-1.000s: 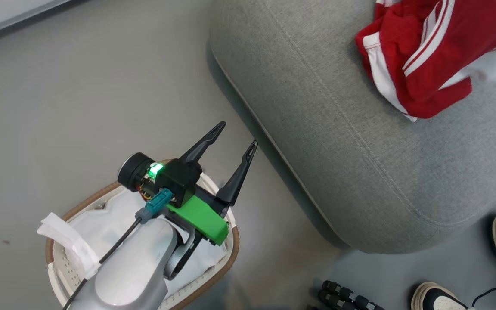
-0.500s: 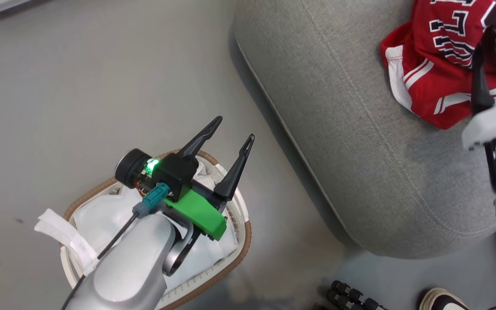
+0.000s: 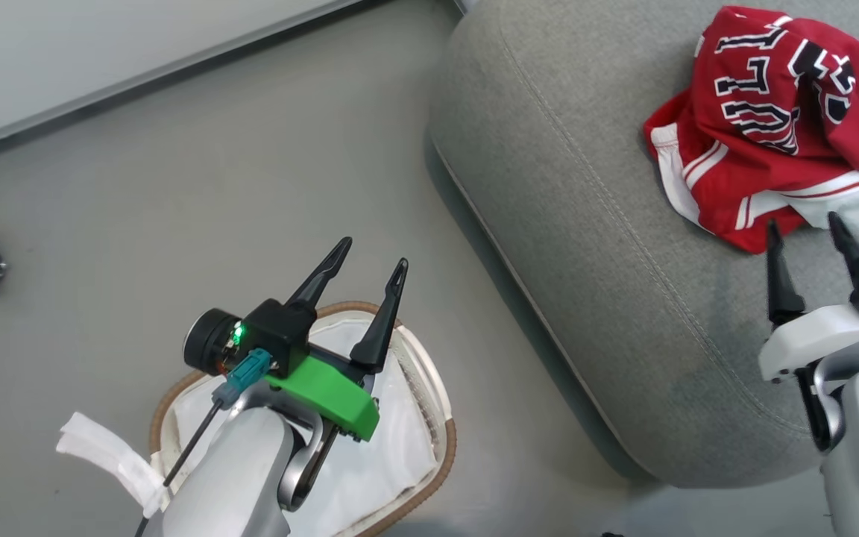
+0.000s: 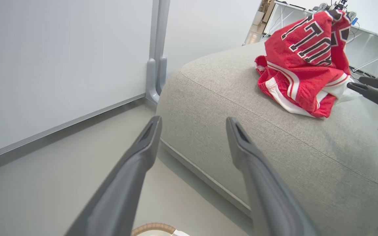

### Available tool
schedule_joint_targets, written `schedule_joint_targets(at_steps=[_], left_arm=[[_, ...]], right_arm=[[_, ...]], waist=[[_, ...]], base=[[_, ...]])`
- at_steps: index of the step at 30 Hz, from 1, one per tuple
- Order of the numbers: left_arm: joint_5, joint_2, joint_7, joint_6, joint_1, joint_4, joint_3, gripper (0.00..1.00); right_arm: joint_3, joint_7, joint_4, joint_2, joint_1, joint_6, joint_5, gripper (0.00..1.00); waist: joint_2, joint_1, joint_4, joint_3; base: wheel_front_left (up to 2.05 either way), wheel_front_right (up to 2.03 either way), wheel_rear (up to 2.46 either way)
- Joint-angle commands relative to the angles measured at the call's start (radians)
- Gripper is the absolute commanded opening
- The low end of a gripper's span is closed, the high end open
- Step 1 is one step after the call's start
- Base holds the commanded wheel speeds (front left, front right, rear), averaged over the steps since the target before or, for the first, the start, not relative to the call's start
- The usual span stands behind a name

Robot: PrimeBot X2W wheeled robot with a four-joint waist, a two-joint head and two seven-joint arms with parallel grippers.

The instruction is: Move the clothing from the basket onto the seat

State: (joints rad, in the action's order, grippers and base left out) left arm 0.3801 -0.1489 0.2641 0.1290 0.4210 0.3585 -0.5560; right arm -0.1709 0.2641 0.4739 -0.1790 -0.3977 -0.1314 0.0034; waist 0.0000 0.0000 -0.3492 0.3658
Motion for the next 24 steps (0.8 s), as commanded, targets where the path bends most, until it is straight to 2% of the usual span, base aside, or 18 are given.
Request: schedule_joint_targets(at_steps=[1,10,18,24], left_arm=[[-0.015,0.005,0.0,0.003,-0.028,-0.001,0.021,1.0],[-0.143,0.06,0.0,-0.011,-0.131,-0.019,0.234,1.0],[-0.207,0.088,0.0,-0.04,-0.209,-0.008,0.389,1.0],[-0.226,0.093,0.0,-0.044,-0.272,0.012,0.479,1.0]], right_arm=[[0.013,0.001,-0.019,0.009,0.019,0.001,0.013,1.0],[0.131,0.001,-0.127,0.073,0.05,0.001,0.069,1.0],[0.167,0.001,-0.145,0.105,0.08,0.001,0.096,1.0],[0.17,0.001,-0.142,0.114,0.128,0.001,0.098,1.0]], waist=[[0.0,0.0,0.048,-0.047],[0.0,0.0,0.153,-0.113],[0.0,0.0,0.252,-0.17],[0.0,0.0,0.307,-0.214]], base=[[0.0,0.0,0.0],[0.0,0.0,0.0],[0.0,0.0,0.0],[0.0,0.0,0.0]])
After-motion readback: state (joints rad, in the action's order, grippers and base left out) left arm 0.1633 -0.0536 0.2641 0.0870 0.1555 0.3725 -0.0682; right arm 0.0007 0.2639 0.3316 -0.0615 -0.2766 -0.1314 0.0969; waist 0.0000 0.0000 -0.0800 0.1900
